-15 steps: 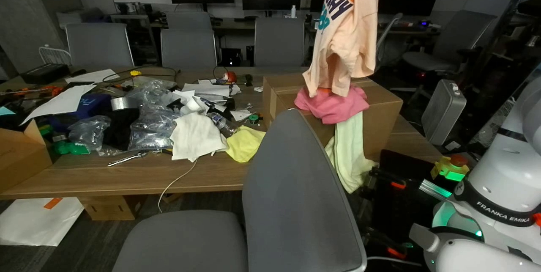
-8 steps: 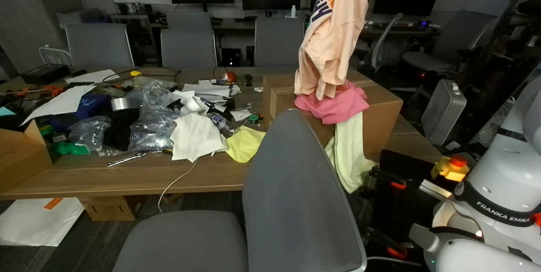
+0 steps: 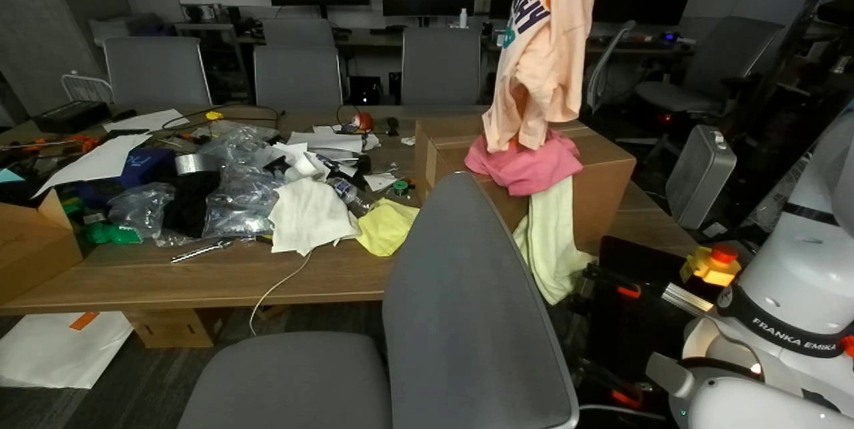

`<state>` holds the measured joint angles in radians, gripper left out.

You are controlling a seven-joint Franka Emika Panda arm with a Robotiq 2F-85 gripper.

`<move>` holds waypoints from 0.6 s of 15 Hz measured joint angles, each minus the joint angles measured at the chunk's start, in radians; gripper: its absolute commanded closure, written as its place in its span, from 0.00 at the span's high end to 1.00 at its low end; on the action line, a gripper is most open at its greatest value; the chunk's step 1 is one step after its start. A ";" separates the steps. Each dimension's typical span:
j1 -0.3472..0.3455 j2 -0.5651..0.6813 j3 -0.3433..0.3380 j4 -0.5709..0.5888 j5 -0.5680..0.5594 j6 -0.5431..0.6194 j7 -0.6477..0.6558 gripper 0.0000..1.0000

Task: Pick up the clothes from the headrest of the chair and put them on the box

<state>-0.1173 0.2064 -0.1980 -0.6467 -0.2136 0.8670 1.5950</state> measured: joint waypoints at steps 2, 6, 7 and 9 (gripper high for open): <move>0.038 0.022 0.000 0.006 -0.085 0.000 0.015 0.01; 0.053 0.083 0.011 0.007 -0.028 0.001 -0.010 0.01; 0.044 0.098 0.016 0.007 0.022 0.004 -0.024 0.30; 0.020 0.126 0.027 0.007 0.111 0.008 -0.070 0.38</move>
<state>-0.0969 0.3329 -0.1708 -0.6393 -0.1022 0.8748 1.5254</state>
